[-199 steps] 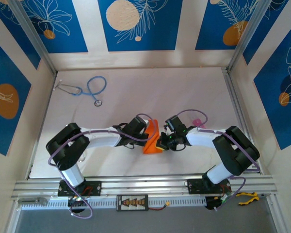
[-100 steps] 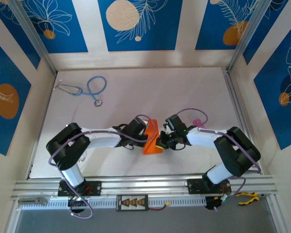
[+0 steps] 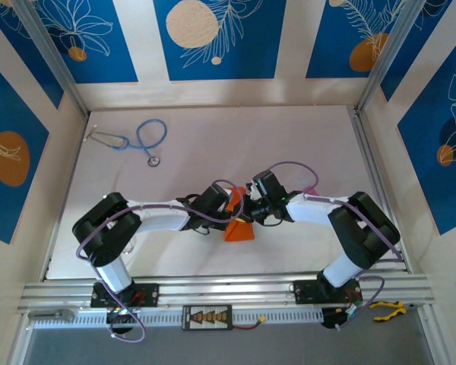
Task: Fold a paper plane with a square sheet of paper (pick it up from the middle)
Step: Fold the triangle a second time at the center of the table.
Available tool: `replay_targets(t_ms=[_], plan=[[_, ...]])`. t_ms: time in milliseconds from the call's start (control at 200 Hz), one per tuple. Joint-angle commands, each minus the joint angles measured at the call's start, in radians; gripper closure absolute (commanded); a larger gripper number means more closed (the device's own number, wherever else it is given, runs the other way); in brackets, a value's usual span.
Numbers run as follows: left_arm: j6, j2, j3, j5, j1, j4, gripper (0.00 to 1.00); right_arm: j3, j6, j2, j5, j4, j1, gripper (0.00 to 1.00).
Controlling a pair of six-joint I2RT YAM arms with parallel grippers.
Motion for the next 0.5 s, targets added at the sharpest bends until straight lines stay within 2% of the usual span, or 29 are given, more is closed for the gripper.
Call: replay_targets(t_ms=[0,280,495], plan=[[0.003,0.01,0.004,-0.003,0.006,-0.016,1.0,-0.002,0.021,0.047,-0.009,0.011,0.01,1.0],[0.004,0.008,0.003,-0.003,0.007,-0.021,1.0,-0.096,0.041,0.08,0.026,0.044,-0.001,1.0],[0.005,0.008,0.004,0.0,0.006,-0.025,1.0,-0.062,0.031,0.016,-0.005,0.031,-0.014,1.0]])
